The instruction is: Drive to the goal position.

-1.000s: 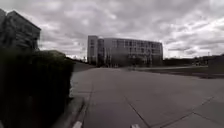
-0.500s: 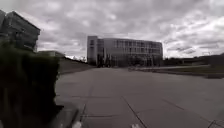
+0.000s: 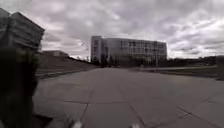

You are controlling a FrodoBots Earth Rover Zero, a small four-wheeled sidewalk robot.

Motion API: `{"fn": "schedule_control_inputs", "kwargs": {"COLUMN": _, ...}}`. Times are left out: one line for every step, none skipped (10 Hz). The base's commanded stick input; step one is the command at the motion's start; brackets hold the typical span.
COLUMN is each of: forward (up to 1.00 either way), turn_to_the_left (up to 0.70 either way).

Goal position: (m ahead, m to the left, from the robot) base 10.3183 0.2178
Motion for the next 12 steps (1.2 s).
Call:
{"fn": "schedule_control_inputs", "kwargs": {"forward": 0.70, "turn_to_the_left": 0.00}}
{"fn": "schedule_control_inputs", "kwargs": {"forward": 0.70, "turn_to_the_left": 0.00}}
{"fn": "schedule_control_inputs", "kwargs": {"forward": 0.70, "turn_to_the_left": 0.00}}
{"fn": "schedule_control_inputs", "kwargs": {"forward": 0.70, "turn_to_the_left": 0.00}}
{"fn": "schedule_control_inputs", "kwargs": {"forward": 0.70, "turn_to_the_left": 0.00}}
{"fn": "schedule_control_inputs", "kwargs": {"forward": 0.70, "turn_to_the_left": 0.00}}
{"fn": "schedule_control_inputs", "kwargs": {"forward": 0.70, "turn_to_the_left": 0.00}}
{"fn": "schedule_control_inputs", "kwargs": {"forward": 0.70, "turn_to_the_left": 0.00}}
{"fn": "schedule_control_inputs", "kwargs": {"forward": 0.70, "turn_to_the_left": 0.00}}
{"fn": "schedule_control_inputs", "kwargs": {"forward": 0.70, "turn_to_the_left": 0.00}}
{"fn": "schedule_control_inputs", "kwargs": {"forward": 0.70, "turn_to_the_left": 0.00}}
{"fn": "schedule_control_inputs", "kwargs": {"forward": 0.70, "turn_to_the_left": 0.00}}
